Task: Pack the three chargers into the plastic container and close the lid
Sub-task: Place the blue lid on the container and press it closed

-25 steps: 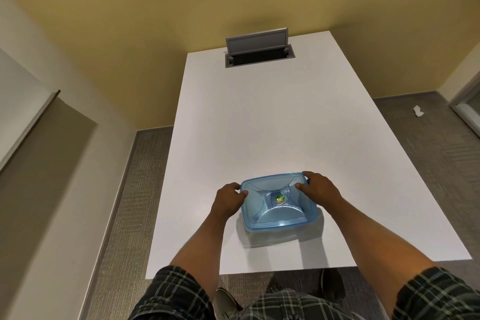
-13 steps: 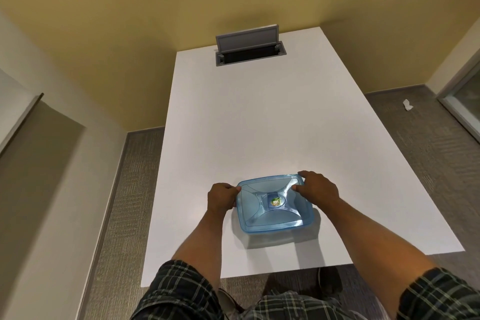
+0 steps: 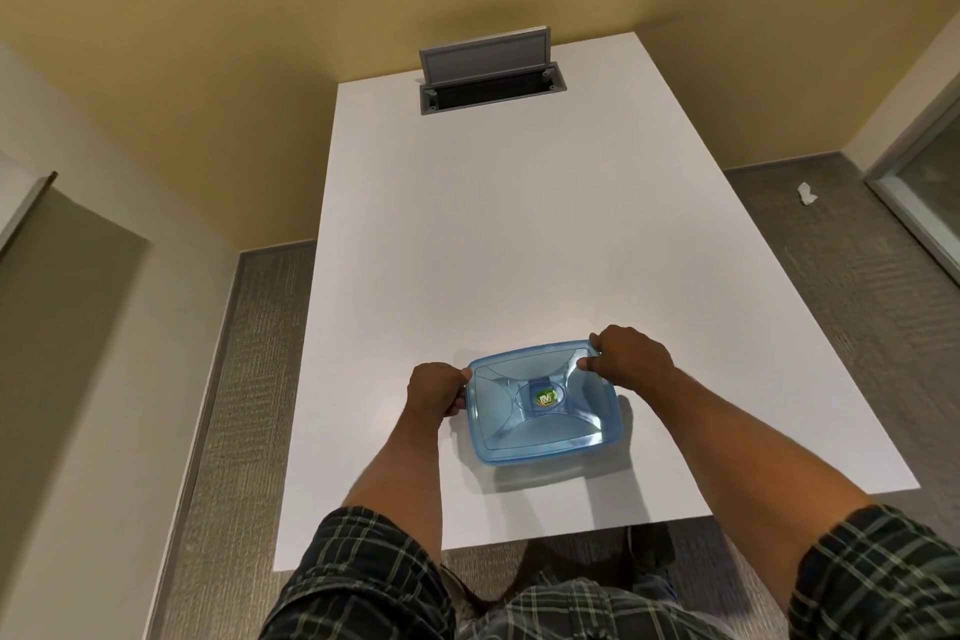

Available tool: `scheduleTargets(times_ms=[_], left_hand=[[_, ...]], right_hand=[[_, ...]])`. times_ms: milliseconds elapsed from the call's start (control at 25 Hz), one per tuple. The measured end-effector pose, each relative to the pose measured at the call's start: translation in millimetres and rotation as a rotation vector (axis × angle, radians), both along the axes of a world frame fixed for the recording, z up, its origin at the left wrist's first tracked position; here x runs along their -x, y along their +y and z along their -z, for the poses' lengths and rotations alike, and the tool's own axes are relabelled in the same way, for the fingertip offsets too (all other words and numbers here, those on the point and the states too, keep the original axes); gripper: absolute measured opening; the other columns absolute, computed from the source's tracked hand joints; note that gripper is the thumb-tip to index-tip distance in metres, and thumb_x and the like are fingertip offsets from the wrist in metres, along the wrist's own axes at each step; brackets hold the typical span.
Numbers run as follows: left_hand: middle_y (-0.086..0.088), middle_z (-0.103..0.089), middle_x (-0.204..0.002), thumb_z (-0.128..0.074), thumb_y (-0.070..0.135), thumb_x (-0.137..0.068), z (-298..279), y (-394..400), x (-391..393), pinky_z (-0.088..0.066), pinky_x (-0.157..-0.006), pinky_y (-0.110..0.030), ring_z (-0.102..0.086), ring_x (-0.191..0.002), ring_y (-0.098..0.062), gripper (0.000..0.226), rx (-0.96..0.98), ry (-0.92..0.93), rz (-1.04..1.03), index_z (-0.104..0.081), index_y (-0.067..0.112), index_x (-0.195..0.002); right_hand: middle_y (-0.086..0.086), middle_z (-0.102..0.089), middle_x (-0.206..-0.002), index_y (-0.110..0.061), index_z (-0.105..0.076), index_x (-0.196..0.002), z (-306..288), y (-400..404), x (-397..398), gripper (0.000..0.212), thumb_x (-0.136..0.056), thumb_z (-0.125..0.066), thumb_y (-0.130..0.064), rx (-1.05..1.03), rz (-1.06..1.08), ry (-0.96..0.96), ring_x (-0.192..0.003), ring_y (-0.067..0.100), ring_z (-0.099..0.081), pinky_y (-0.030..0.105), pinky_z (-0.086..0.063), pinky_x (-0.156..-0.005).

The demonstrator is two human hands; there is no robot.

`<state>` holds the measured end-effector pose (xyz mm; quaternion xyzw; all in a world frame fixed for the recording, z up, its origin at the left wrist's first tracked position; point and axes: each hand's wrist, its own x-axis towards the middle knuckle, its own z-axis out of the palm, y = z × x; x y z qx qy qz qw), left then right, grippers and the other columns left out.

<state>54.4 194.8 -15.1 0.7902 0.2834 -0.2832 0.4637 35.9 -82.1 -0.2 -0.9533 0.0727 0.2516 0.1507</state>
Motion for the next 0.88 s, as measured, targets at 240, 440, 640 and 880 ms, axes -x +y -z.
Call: scheduleTargets(times_ms=[240, 440, 640, 880], left_hand=[[-0.011, -0.057, -0.057, -0.070, 0.014, -0.088, -0.1, -1.0, -3.3, -0.044, -0.046, -0.023, -0.056, -0.041, -0.020, 0.031, -0.043, -0.021, 0.023, -0.055, 0.007, -0.062], [-0.008, -0.060, -0.054, -0.071, 0.015, -0.084, -4.2, -2.9, 1.9, -0.056, -0.058, -0.032, -0.065, -0.051, -0.027, 0.027, -0.134, -0.125, 0.130, -0.059, 0.011, -0.060], [-0.005, -0.072, -0.095, -0.059, 0.019, -0.083, -21.5, -14.2, 15.7, -0.055, -0.070, -0.032, -0.071, -0.090, -0.030, 0.014, -0.372, -0.287, 0.365, -0.066, 0.019, -0.096], [-0.011, -0.053, -0.142, -0.081, 0.057, -0.068, -40.5, -11.4, 19.6, -0.049, -0.098, -0.039, -0.053, -0.128, -0.028, 0.115, -0.534, -0.111, 1.041, -0.024, 0.004, -0.152]], right_hand=[[-0.002, -0.056, -0.070, -0.018, -0.051, -0.072, 0.1, -3.9, -12.3, 0.045, -0.087, -0.062, -0.059, 0.070, 0.005, 0.044, -0.084, 0.025, -0.068, 0.031, -0.050, -0.075], [0.000, -0.062, -0.077, -0.019, -0.053, -0.081, 4.1, -3.2, -7.8, 0.042, -0.086, -0.064, -0.060, 0.061, 0.048, 0.018, -0.085, 0.026, -0.071, 0.033, -0.054, -0.081], [-0.001, -0.072, -0.104, -0.031, -0.060, -0.116, 5.8, -3.8, 2.1, 0.035, -0.088, -0.065, -0.051, -0.056, 0.088, -0.066, -0.090, 0.024, -0.070, 0.034, -0.053, -0.086], [-0.004, -0.070, -0.117, -0.029, -0.060, -0.130, 6.2, -5.8, -0.1, 0.050, -0.086, -0.069, -0.051, -0.122, 0.134, -0.018, -0.095, 0.023, -0.072, 0.036, -0.053, -0.093]])
